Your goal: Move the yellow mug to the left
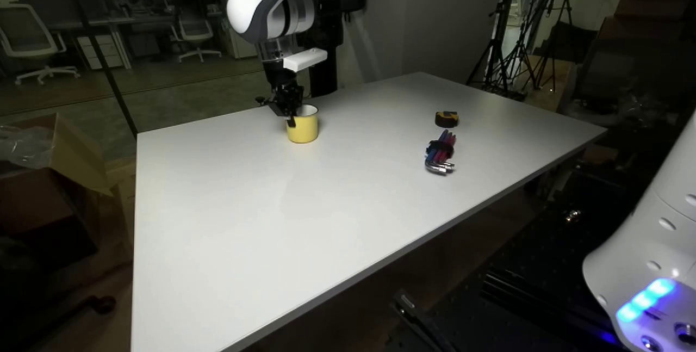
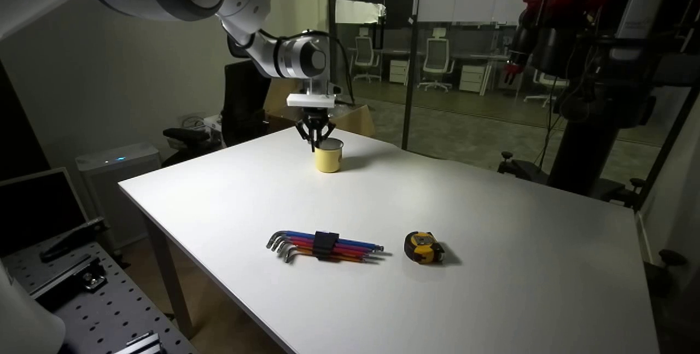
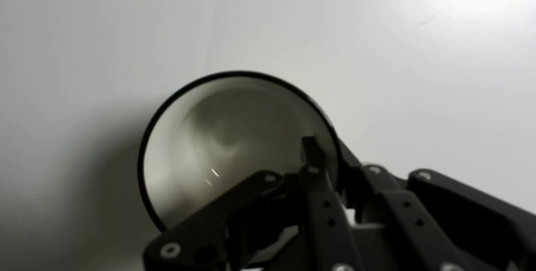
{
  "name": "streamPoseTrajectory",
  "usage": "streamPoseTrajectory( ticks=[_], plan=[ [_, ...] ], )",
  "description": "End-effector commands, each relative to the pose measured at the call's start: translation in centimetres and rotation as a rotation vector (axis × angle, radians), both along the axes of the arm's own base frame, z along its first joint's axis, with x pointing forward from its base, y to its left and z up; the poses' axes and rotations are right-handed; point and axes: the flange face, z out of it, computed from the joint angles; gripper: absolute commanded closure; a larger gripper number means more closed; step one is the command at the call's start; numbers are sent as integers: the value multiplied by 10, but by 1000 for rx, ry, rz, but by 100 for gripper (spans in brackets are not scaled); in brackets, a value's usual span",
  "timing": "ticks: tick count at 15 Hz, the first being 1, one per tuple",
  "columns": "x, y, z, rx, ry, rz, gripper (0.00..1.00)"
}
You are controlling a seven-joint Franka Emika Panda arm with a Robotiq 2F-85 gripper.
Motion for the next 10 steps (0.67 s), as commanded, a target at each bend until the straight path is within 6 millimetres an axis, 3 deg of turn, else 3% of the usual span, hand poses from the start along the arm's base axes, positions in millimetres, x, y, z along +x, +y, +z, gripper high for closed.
streamPoseTrajectory(
  ticks=[1, 10],
  plan=[
    [9, 2, 8, 23, -13, -56, 63],
    [13, -2, 19, 23, -30, -81, 3]
  ],
)
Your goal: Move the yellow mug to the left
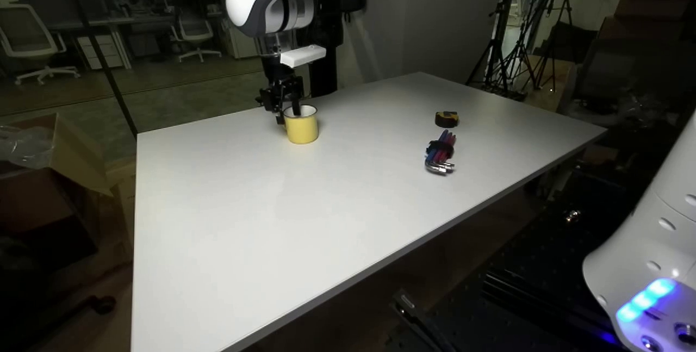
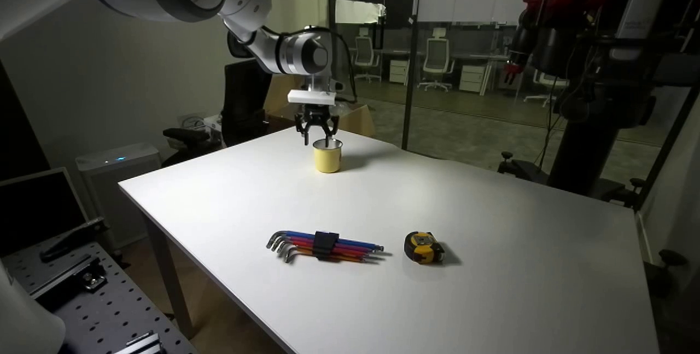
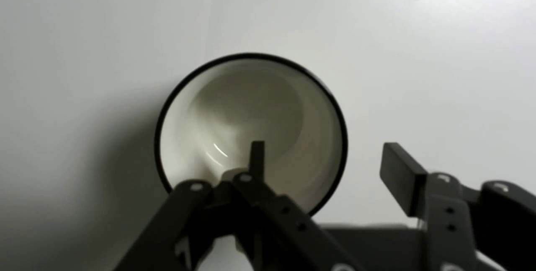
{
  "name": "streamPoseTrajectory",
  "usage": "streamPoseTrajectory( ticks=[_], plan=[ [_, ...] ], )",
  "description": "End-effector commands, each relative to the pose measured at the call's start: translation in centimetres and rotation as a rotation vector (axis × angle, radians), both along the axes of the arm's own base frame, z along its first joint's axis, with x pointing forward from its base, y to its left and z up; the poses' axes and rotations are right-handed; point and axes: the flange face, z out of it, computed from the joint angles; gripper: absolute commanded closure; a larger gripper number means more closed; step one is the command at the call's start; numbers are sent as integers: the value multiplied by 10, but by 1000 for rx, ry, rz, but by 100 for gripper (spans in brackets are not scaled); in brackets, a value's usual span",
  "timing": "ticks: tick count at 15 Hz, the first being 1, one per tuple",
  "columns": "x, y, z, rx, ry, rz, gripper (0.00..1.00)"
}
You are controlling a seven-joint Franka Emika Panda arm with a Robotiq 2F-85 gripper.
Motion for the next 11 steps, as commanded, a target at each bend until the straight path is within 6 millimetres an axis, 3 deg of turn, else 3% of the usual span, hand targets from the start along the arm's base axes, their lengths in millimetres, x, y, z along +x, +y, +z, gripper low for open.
streamPoseTrajectory(
  ticks=[1, 7, 8, 11],
  plan=[
    [6, 0, 11, -5, -11, -39, 1],
    [0, 7, 42, -10, -17, -49, 0],
    [5, 3, 23, 1, -28, -5, 0],
    [4, 6, 35, -1, -29, -14, 0]
  ],
)
